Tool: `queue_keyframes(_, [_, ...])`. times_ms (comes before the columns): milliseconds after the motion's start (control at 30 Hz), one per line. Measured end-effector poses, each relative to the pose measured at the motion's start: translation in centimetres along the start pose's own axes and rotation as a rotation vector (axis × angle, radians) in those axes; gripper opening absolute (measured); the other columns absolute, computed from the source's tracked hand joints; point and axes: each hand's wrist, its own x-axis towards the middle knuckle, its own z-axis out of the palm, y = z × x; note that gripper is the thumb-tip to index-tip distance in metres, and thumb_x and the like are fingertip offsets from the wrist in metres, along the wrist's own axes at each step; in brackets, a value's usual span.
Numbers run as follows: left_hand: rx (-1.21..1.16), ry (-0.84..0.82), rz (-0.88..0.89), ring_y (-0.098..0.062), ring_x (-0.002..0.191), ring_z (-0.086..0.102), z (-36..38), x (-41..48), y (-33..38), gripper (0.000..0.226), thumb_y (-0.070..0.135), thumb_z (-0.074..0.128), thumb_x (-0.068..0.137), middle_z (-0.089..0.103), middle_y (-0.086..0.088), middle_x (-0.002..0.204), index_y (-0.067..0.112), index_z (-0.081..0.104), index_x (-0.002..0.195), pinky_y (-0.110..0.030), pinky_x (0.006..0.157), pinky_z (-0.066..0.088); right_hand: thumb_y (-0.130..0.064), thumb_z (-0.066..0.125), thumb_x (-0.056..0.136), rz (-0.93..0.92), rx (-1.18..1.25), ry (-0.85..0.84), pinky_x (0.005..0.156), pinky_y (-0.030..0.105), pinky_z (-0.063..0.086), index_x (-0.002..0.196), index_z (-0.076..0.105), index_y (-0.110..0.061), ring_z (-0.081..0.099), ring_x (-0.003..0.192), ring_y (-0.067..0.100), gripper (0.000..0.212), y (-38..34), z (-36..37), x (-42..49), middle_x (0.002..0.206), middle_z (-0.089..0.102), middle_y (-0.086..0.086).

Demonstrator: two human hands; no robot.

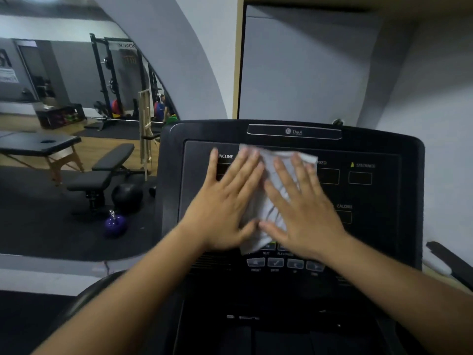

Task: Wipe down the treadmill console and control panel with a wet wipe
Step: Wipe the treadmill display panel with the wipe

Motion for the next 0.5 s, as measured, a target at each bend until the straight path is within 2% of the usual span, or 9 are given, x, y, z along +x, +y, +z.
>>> queue_keyframes(67, [-0.066, 0.029, 0.076, -0.032, 0.153, 0.006, 1.2, -2.2, 2.6, 0.085, 0.047, 0.041, 0.087, 0.012, -0.019, 0.164, -0.002, 0.022, 0.154, -0.068, 0.117, 0.009, -0.068, 0.042, 0.086, 0.006, 0.052, -0.011, 0.119, 0.059, 0.006, 0.156, 0.018, -0.014, -0.008, 0.149, 0.041, 0.091, -1.4, 1.0, -2.5, 0.164, -0.001, 0.016])
queue_keyframes(167, [-0.088, 0.037, 0.084, -0.029, 0.153, 0.007, 2.6, -3.3, 3.9, 0.077, 0.04, 0.039, 0.093, 0.013, -0.017, 0.164, -0.001, 0.019, 0.155, -0.062, 0.119, 0.015, -0.065, 0.044, 0.085, 0.021, 0.101, -0.036, 0.119, 0.056, 0.008, 0.155, 0.019, -0.014, -0.008, 0.15, 0.038, 0.09, -2.4, 0.8, -4.2, 0.164, -0.002, 0.013])
queue_keyframes(267, [-0.048, 0.035, 0.064, -0.028, 0.153, 0.009, 2.7, -2.5, 3.2, 0.074, 0.049, 0.031, 0.1, 0.012, -0.016, 0.164, 0.0, 0.017, 0.155, -0.062, 0.118, 0.016, -0.063, 0.039, 0.09, 0.03, 0.146, -0.034, 0.12, 0.052, 0.007, 0.156, 0.015, -0.012, -0.009, 0.151, 0.031, 0.086, -1.8, 0.2, -4.1, 0.165, -0.002, 0.009])
queue_keyframes(400, [0.013, 0.025, 0.048, -0.029, 0.153, 0.007, 1.7, 1.1, 1.6, 0.078, 0.054, 0.026, 0.099, 0.01, -0.016, 0.165, 0.002, 0.016, 0.156, -0.067, 0.116, 0.013, -0.067, 0.027, 0.094, 0.013, -0.002, -0.011, 0.121, 0.047, 0.001, 0.156, 0.012, -0.009, -0.008, 0.151, 0.03, 0.086, 1.8, -0.1, -1.4, 0.164, -0.003, 0.011])
queue_keyframes(500, [0.074, -0.026, 0.026, -0.03, 0.153, -0.001, 0.2, 4.2, 0.2, 0.081, 0.058, 0.016, 0.098, 0.002, -0.016, 0.165, 0.003, 0.007, 0.157, -0.068, 0.116, 0.006, -0.071, 0.024, 0.093, 0.023, -0.057, -0.018, 0.121, 0.045, -0.005, 0.157, 0.003, -0.011, -0.013, 0.15, 0.029, 0.09, 4.3, -1.1, 1.0, 0.164, -0.01, 0.011])
